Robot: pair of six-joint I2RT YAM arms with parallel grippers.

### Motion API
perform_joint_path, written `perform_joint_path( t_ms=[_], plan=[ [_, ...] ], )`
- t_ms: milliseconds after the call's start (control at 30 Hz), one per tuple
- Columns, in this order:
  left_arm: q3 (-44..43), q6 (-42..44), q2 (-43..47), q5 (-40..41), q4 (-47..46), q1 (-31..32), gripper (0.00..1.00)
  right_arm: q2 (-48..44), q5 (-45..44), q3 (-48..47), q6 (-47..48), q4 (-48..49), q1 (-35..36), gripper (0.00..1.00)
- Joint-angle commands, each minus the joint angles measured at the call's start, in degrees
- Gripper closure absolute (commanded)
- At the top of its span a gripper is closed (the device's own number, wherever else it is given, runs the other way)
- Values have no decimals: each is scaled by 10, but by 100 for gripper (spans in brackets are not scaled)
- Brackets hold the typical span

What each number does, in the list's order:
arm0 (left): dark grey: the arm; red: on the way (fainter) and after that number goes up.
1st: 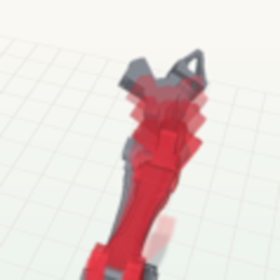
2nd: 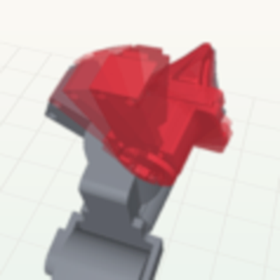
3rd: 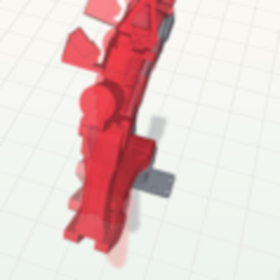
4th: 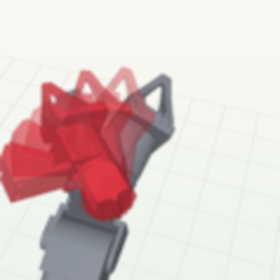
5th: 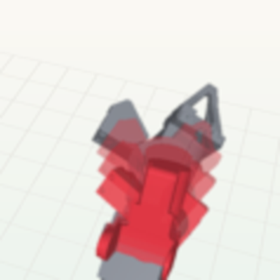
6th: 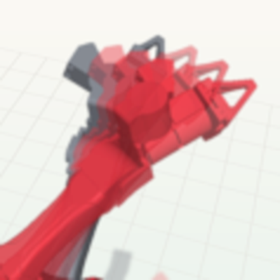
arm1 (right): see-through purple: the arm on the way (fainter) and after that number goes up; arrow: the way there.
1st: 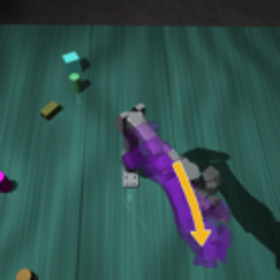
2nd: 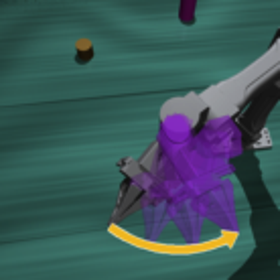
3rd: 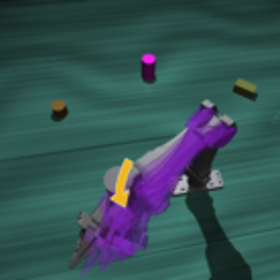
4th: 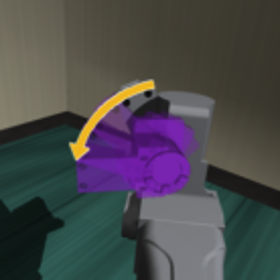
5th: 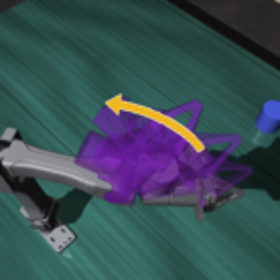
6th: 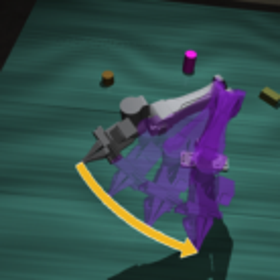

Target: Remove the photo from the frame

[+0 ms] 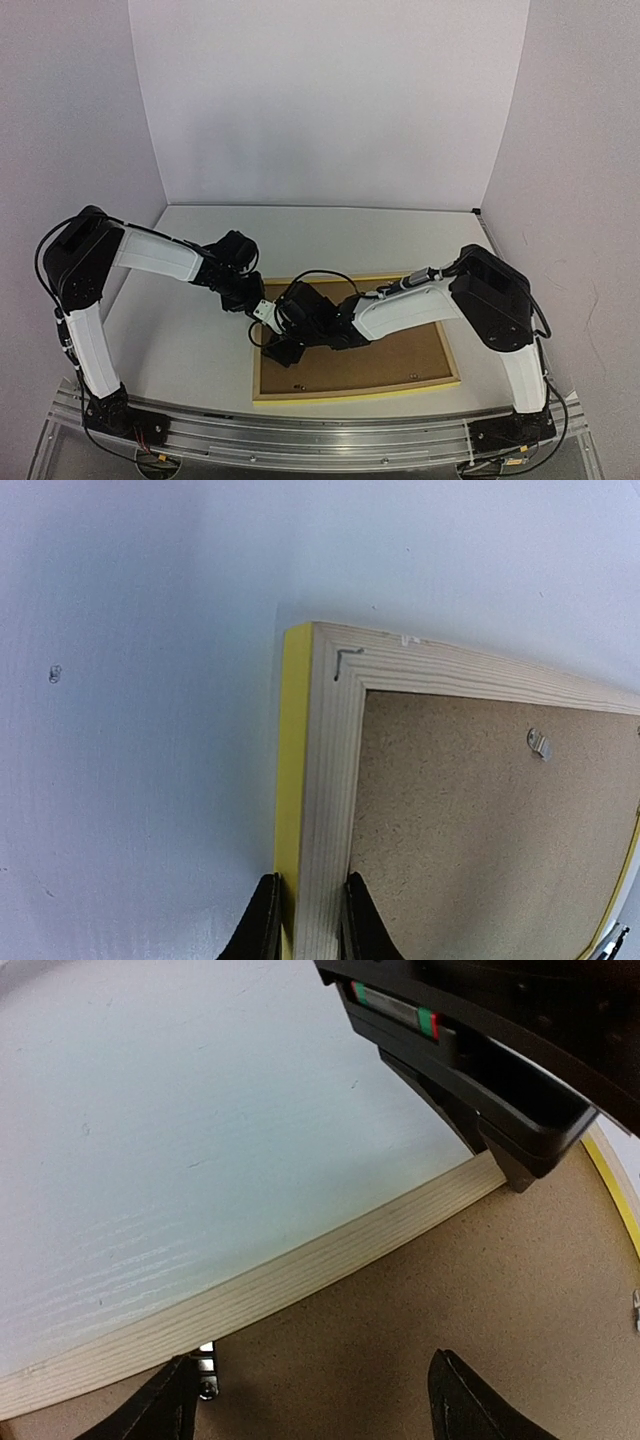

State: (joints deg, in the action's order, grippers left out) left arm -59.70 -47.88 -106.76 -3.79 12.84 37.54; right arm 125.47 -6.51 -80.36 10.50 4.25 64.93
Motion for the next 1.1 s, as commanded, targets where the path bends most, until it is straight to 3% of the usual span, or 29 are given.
perform_joint_path(
  t_ms=[0, 233, 367, 633, 767, 900, 1000, 1067],
  plan=[
    [42, -88, 6, -43, 27, 2, 100, 43, -86, -6, -103, 34, 3, 26],
    [52, -109, 10, -34, 28, 3, 100, 57, -174, -9, -217, 36, 8, 43],
    [50, -116, 13, -23, 36, 3, 100, 60, -210, -7, -277, 22, 8, 48],
    [34, -102, 7, -16, 39, 3, 100, 56, -199, -20, -270, 5, 9, 52],
    [14, -90, -4, -12, 50, 3, 100, 17, -218, -21, -227, 2, 8, 47],
    [-4, -76, -10, -9, 52, 3, 100, -43, -221, -18, -200, -18, 8, 31],
    [-27, -54, -15, -8, 60, 2, 100, -91, -162, 9, -195, -31, 7, 24],
    [-49, -25, -20, -4, 67, 2, 100, -121, -75, 37, -130, -33, 8, 22]
  ],
)
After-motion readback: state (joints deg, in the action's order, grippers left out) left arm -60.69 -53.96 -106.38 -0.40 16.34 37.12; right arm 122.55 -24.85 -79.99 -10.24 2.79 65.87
